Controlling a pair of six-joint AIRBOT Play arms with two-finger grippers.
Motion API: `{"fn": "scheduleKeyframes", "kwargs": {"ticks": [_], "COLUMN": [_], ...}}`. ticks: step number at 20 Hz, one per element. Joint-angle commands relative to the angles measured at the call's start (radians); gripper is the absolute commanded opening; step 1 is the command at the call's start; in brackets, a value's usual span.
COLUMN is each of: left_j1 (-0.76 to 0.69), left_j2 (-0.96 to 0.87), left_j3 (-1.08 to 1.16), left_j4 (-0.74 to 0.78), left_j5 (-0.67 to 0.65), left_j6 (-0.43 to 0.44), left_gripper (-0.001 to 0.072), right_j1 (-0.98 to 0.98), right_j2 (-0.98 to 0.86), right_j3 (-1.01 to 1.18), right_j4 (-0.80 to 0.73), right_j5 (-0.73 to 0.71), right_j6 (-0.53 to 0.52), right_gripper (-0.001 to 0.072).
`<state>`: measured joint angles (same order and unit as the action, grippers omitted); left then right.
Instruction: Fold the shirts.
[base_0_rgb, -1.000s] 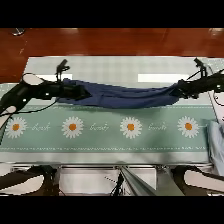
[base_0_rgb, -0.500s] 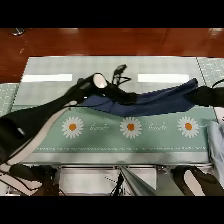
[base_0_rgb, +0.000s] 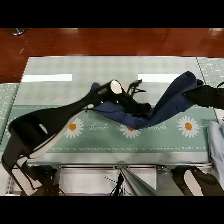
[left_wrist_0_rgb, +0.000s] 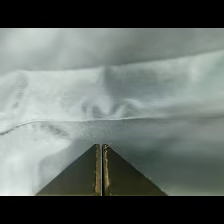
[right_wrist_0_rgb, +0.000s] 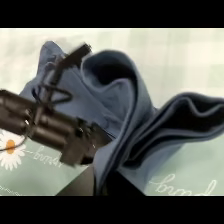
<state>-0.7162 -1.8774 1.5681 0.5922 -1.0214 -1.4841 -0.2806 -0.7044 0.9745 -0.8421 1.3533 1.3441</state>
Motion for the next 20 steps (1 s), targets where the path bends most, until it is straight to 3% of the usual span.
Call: {"fn": "scheduleKeyframes", "kwargs": {"ticks": [1,4,10,15,20], "left_j1": [0.19,0.406,0.721,0.797,0.797], "left_j2": [0.076,0.233,0.726,1.148,1.313], "left_j3": [0.006,-0.008,-0.203,-0.503,-0.698], "left_j4": [-0.008,0.014,0.334,0.37,0.365], "left_j5": [-0.061,-0.109,-0.195,-0.192,-0.192], "left_j6": [0.006,0.005,-0.005,0.009,0.005], "left_gripper": [0.0059,0.0059,0.0058,0.0058,0.0058], "right_j1": [0.05,0.251,0.669,0.813,0.84], "right_j2": [0.0,-0.063,-0.45,-0.854,-1.127], "right_j3": [0.0,0.002,0.167,0.464,0.671], "right_j4": [0.051,0.06,0.063,0.069,0.159], "right_j5": [-0.063,-0.176,-0.444,-0.517,-0.486], "right_j6": [0.003,0.034,0.045,0.023,0.028], "right_gripper": [0.0028,0.0028,0.0028,0.003,0.0085]}}
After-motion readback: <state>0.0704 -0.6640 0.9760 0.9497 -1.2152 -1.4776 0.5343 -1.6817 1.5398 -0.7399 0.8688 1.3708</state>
